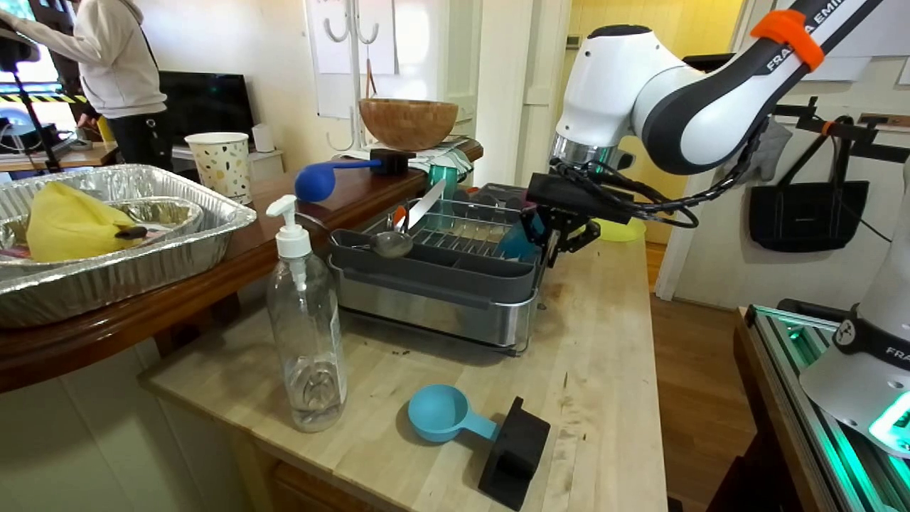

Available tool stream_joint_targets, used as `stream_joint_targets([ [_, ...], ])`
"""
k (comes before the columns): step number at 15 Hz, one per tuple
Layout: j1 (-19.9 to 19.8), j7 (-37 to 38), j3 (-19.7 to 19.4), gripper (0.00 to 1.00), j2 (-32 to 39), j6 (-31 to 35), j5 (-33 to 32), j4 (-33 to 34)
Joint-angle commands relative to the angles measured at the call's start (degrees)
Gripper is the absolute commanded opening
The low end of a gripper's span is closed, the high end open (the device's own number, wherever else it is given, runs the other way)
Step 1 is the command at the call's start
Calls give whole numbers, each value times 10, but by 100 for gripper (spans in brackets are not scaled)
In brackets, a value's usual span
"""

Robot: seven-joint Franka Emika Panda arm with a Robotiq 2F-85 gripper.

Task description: Turn the left rack to the right

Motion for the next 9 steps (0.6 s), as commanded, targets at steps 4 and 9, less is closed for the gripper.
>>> stream_joint_targets([
  [4,26,190,7,3,0,-29,-5,-1],
  [9,26,280,3,3,-4,-39,-12,-2],
])
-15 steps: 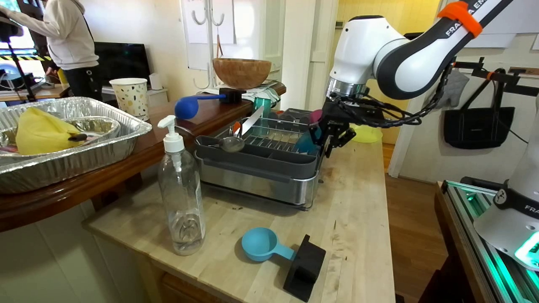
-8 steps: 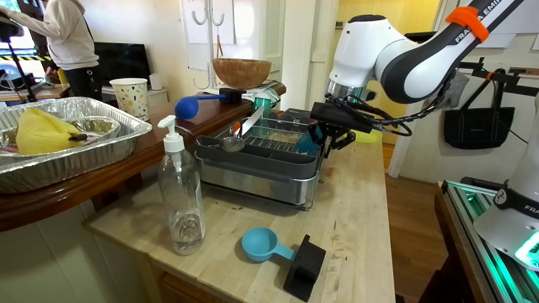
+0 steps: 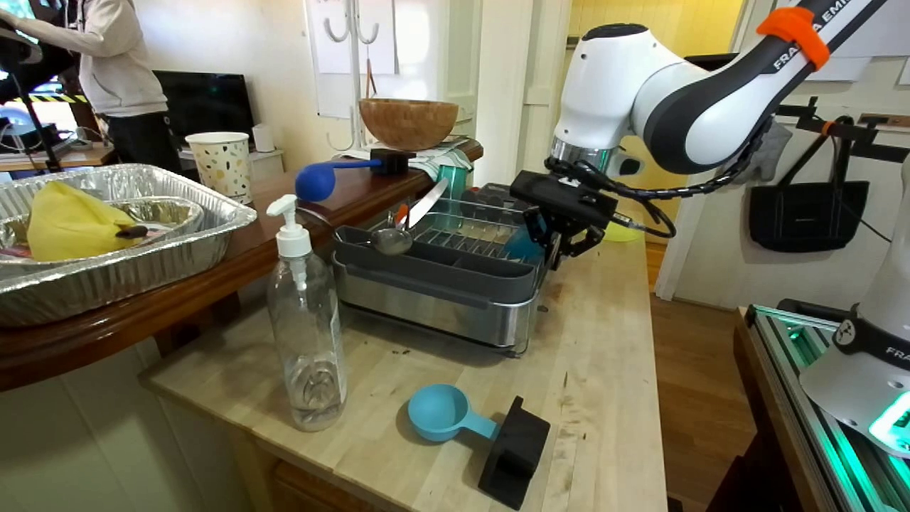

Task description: Turn the left rack to the right

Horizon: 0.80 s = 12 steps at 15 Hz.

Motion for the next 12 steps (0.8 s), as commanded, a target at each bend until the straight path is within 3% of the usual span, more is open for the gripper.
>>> stream_joint_targets([
  [1,14,112,1,3,-6,-3,2,-10],
  [6,18,170,2,3,-5,-16,5,-10],
  [7,16,86,-8,3,-5,-26,0,1],
  [8,16,77,-8,12,-5,-29,-1,1],
  [12,17,64,-9,12,-5,-29,0,2],
])
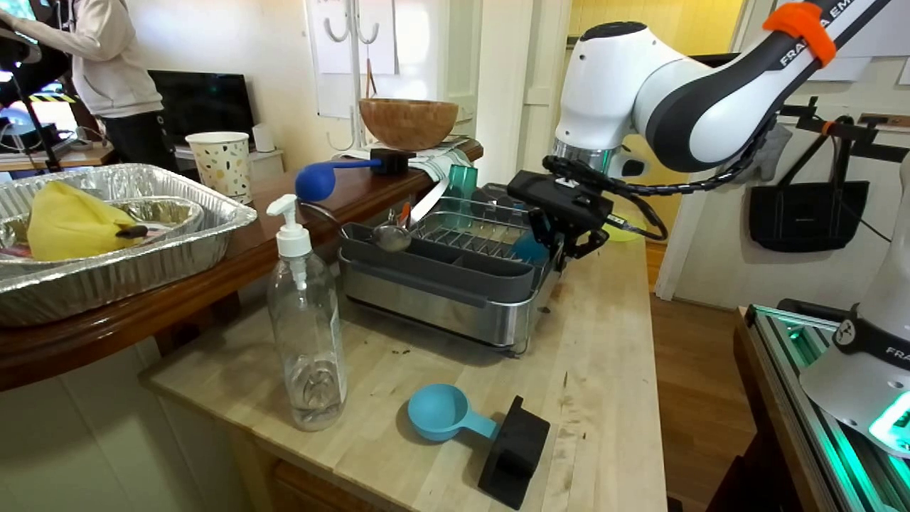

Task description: Turn the left rack to the right

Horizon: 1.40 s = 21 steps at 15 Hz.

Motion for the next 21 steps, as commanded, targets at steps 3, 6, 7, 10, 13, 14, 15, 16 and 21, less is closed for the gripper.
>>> stream_joint_targets([
  [3,8,-2,-8,12,-1,-1,0,0],
  [6,8,-2,-8,12,-1,-1,0,0],
  [7,8,-2,-8,12,-1,-2,0,0],
  [10,2,72,-7,3,1,8,3,0],
  [13,7,103,-5,3,3,21,18,-4],
  [14,7,118,-4,3,6,21,13,-3],
  [15,8,126,-3,3,8,23,17,-4],
  [16,9,132,-3,3,11,14,22,1],
  [21,14,130,-2,3,16,0,59,13],
])
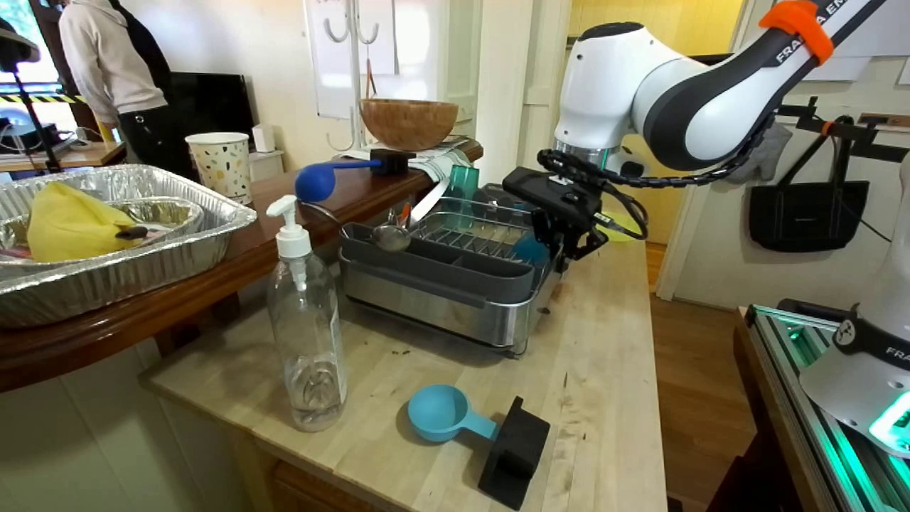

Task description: Turn the left rack to the right

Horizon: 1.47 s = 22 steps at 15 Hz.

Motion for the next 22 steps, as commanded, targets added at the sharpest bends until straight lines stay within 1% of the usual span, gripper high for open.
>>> stream_joint_targets([
  [1,14,68,0,3,20,-2,42,18],
  [6,23,76,-1,3,31,-24,83,41],
  [11,36,116,3,3,48,-13,104,51],
  [14,43,138,2,3,46,-3,114,52],
  [15,37,74,-6,12,28,-24,82,40],
  [22,37,77,-6,12,28,-25,85,41],
])
